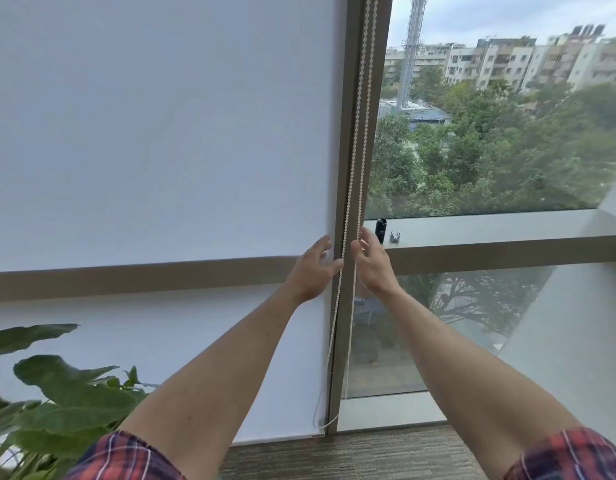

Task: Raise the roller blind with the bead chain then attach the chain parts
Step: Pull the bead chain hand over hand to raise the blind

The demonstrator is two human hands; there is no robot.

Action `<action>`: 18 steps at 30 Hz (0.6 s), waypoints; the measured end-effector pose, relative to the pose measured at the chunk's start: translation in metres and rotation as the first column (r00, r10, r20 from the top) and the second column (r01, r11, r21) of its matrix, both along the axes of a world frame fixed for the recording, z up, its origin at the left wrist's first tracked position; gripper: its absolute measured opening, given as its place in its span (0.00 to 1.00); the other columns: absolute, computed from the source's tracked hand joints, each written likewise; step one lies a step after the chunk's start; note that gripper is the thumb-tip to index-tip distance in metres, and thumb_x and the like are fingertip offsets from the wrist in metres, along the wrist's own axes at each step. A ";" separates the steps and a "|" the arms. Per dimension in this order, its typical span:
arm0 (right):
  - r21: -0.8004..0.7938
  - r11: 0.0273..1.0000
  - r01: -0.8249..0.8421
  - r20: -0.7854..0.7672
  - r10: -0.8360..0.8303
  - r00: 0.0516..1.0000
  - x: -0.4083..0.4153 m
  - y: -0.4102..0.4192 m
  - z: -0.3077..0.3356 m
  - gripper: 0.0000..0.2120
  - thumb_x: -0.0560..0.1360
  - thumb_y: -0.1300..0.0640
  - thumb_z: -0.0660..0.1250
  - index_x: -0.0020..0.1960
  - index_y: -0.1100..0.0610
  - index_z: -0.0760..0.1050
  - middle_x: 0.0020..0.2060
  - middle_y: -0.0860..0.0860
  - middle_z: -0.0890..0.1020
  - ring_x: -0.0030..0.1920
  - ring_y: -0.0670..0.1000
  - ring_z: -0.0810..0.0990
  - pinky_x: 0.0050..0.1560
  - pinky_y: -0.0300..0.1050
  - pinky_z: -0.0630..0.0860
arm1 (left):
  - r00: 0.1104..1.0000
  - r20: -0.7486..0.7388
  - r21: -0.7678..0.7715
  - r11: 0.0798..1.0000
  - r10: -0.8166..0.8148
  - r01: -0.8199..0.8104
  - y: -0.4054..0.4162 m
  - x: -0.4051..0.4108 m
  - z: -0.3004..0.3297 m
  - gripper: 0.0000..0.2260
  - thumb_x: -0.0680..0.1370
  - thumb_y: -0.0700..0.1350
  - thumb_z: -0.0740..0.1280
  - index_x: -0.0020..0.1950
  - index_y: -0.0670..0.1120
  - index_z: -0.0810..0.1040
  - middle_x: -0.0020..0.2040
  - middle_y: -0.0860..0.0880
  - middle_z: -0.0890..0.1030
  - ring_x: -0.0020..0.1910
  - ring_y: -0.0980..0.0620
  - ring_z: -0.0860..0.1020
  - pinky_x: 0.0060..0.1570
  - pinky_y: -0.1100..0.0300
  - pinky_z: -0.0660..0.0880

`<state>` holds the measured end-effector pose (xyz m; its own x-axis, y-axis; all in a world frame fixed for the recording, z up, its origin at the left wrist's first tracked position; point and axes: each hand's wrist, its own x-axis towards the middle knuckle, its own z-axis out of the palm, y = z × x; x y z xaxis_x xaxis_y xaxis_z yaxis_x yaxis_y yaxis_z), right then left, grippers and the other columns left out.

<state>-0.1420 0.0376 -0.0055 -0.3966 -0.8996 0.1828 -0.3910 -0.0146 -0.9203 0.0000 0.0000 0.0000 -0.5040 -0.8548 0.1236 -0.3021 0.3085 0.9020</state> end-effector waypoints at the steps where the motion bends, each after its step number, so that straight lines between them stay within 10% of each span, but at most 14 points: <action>1: -0.031 0.999 0.013 0.017 -0.012 1.000 0.000 -0.002 0.000 0.24 0.83 0.53 0.59 0.77 0.56 0.61 0.73 0.55 0.71 0.72 0.53 0.70 0.73 0.53 0.67 | 1.000 -0.027 0.010 1.000 -0.011 0.011 0.000 -0.004 0.003 0.27 0.80 0.45 0.66 0.77 0.48 0.61 0.74 0.45 0.69 0.73 0.48 0.68 0.66 0.58 0.66; 8: -0.120 0.991 0.053 0.119 -0.038 0.992 -0.001 -0.001 -0.001 0.08 0.82 0.56 0.62 0.60 0.52 0.75 0.48 0.49 0.82 0.48 0.51 0.82 0.54 0.55 0.80 | 0.993 -0.117 -0.001 1.000 0.014 -0.014 0.004 -0.022 0.014 0.17 0.82 0.43 0.64 0.70 0.43 0.71 0.60 0.46 0.79 0.55 0.51 0.78 0.60 0.57 0.74; 12: -0.166 0.985 0.042 0.048 -0.035 0.998 -0.007 0.004 -0.004 0.07 0.82 0.58 0.63 0.48 0.52 0.79 0.38 0.51 0.83 0.39 0.49 0.81 0.47 0.52 0.80 | 0.971 -0.234 -0.029 0.998 0.051 -0.059 0.005 -0.022 0.011 0.08 0.82 0.40 0.62 0.53 0.39 0.81 0.39 0.43 0.82 0.35 0.49 0.78 0.39 0.60 0.75; 18: -0.200 0.956 0.213 -0.045 -0.227 0.973 0.003 0.013 -0.008 0.15 0.81 0.52 0.63 0.65 0.57 0.74 0.56 0.52 0.79 0.55 0.51 0.77 0.58 0.49 0.75 | 0.955 -0.291 -0.022 0.997 0.063 -0.072 0.011 -0.013 0.000 0.07 0.81 0.39 0.64 0.48 0.43 0.82 0.34 0.46 0.80 0.29 0.51 0.77 0.33 0.60 0.75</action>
<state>-0.1391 0.0501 -0.0133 -0.5619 -0.7367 0.3764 -0.4645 -0.0955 -0.8804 -0.0132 0.0111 0.0003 -0.3837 -0.8787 0.2838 -0.0506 0.3269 0.9437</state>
